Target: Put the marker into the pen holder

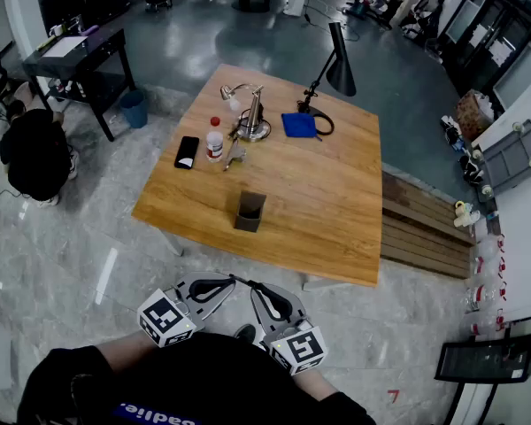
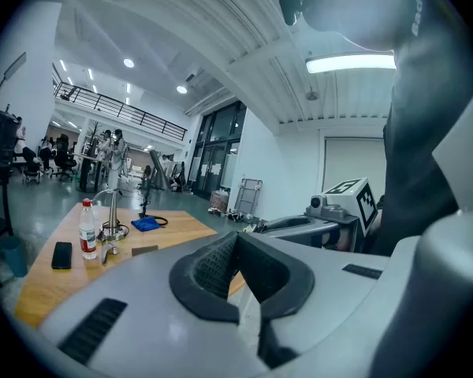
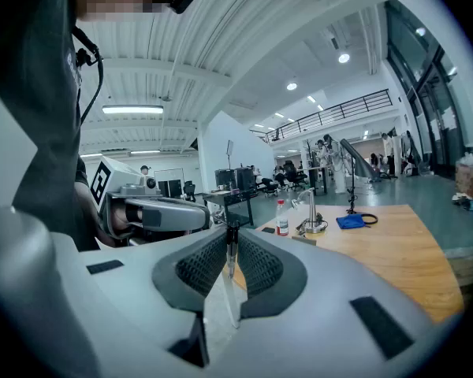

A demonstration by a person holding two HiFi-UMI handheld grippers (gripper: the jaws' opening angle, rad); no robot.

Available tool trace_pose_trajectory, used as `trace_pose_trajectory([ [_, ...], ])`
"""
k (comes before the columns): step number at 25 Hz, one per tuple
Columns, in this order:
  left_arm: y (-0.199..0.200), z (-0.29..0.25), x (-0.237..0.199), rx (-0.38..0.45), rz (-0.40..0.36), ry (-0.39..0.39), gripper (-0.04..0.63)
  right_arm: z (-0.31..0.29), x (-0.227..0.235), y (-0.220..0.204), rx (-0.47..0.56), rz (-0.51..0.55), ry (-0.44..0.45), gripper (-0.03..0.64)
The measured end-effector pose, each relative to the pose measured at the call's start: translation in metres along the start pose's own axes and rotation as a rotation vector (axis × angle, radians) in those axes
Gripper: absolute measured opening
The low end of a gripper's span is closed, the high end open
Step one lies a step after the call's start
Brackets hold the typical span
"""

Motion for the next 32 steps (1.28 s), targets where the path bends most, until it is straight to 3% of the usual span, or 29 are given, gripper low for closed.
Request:
trace_pose_trajectory([
  [14,-0.001,-0.011,-0.002,-0.004,0.009,0.020,0.005,-0.002,0.015,-0.003,-0.013,-0.053,0.016,0.048],
  [24,-0.007,-0.029,0.001,0.012,0.022,0.106,0.005,-0.006,0.041,-0.014,-0.037,-0.057,0.080,0.048],
  [32,0.004,-0.023,-0.052,0.034,0.028,0.086,0.003,-0.054,0.046,0.006,-0.040,-0.039,0.056,0.048],
])
Point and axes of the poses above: the fingertips, and each gripper's own axes: z backward along the fingers, x to its right, y out of its top, the point moved 7 cm from there along z, backward along the fingers, and after that the axes turned 3 degrees about -y, right-handed, at the moved point
